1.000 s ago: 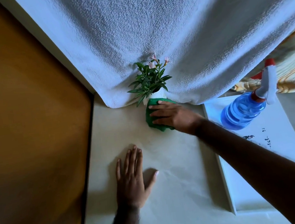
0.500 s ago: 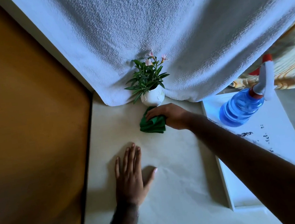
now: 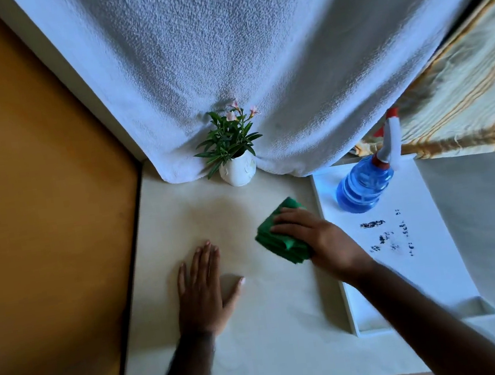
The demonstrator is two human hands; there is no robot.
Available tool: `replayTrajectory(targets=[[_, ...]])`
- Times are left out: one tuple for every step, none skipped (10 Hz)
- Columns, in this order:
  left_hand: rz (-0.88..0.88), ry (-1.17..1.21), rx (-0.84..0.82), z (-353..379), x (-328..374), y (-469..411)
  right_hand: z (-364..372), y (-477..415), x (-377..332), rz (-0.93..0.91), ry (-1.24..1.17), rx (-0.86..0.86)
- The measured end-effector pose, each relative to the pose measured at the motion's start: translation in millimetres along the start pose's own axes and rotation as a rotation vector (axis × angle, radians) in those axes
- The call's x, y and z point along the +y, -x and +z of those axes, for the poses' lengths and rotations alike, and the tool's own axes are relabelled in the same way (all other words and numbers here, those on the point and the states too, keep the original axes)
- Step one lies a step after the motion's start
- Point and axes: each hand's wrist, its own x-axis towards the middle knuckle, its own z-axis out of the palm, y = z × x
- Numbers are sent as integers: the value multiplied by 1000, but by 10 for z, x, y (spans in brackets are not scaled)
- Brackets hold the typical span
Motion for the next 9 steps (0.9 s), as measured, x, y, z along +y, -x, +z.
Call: replayTrajectory(targets=[[-6, 20, -21, -41, 10, -3, -104, 525, 93, 88, 163, 204], [-8, 28, -5, -33, -5, -1, -141, 1021, 234, 272, 274, 343], [-2, 29, 24, -6, 2, -7, -170, 1365, 387, 416, 352, 368], [1, 37, 21, 16, 10, 8, -104, 1494, 513, 469, 395, 327], [16, -14, 39, 42, 9, 21, 31, 1525, 587, 502, 376, 206], [20, -53, -22, 21, 21, 11, 90, 1627, 666, 460, 398, 87], [18, -69, -120, -61, 54, -17, 86, 1696, 650, 443, 432, -29], [14, -17, -311, -374, 142, -122, -53, 1626, 525, 452, 487, -120], [36, -13, -328, -592, 211, -251, -196, 1470, 275, 375, 488, -122]])
